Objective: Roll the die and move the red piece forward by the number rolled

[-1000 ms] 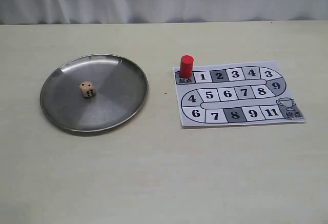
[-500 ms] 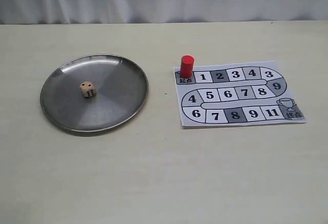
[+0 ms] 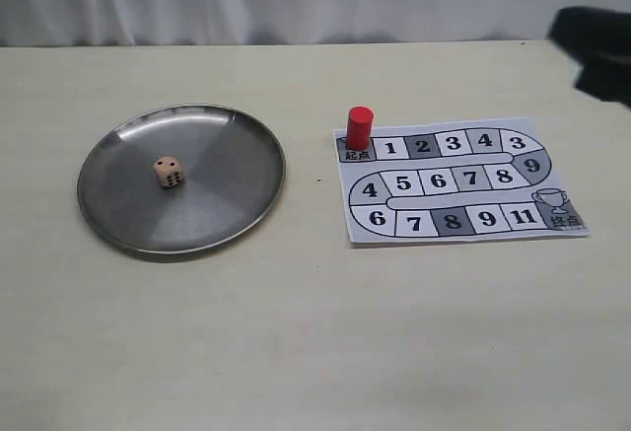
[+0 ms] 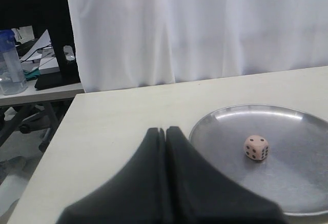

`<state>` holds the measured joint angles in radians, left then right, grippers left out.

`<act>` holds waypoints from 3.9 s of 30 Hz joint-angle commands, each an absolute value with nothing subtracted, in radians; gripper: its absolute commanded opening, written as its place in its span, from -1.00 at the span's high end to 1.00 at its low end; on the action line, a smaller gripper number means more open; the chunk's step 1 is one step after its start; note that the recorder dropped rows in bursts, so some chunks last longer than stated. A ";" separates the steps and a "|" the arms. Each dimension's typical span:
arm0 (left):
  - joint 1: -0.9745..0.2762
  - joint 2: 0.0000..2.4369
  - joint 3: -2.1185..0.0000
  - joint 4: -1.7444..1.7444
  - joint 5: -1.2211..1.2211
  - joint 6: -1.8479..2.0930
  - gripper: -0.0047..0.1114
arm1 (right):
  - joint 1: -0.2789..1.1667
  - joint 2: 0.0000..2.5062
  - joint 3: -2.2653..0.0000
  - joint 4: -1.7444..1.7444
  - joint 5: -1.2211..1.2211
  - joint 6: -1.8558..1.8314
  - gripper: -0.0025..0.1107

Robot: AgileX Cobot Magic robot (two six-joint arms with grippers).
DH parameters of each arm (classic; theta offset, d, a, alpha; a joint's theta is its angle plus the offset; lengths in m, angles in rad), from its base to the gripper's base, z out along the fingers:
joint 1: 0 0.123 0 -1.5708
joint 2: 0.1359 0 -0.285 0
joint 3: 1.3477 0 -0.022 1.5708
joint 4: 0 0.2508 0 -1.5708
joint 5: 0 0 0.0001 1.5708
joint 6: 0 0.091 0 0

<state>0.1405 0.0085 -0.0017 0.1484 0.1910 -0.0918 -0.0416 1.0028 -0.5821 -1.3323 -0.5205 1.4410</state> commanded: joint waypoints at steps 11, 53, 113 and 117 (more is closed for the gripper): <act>0.139 0.003 0.000 0.144 0.174 -0.097 0.92 | 0.330 1.606 -1.019 -1.614 0.277 1.464 0.88; 0.139 0.003 0.000 0.144 0.174 -0.097 0.92 | 0.676 2.473 -1.921 0.613 0.320 -0.745 -0.48; 0.139 0.003 0.000 0.144 0.174 -0.097 0.92 | 0.224 1.847 -1.023 0.620 0.240 -0.718 0.88; 0.139 0.003 0.000 0.144 0.174 -0.097 0.92 | 0.224 1.856 -1.023 0.620 0.237 -0.718 0.88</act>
<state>0.1405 0.0085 -0.0017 0.1484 0.1910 -0.0918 0.2267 1.8547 -1.0258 0.6227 0.2552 -0.7169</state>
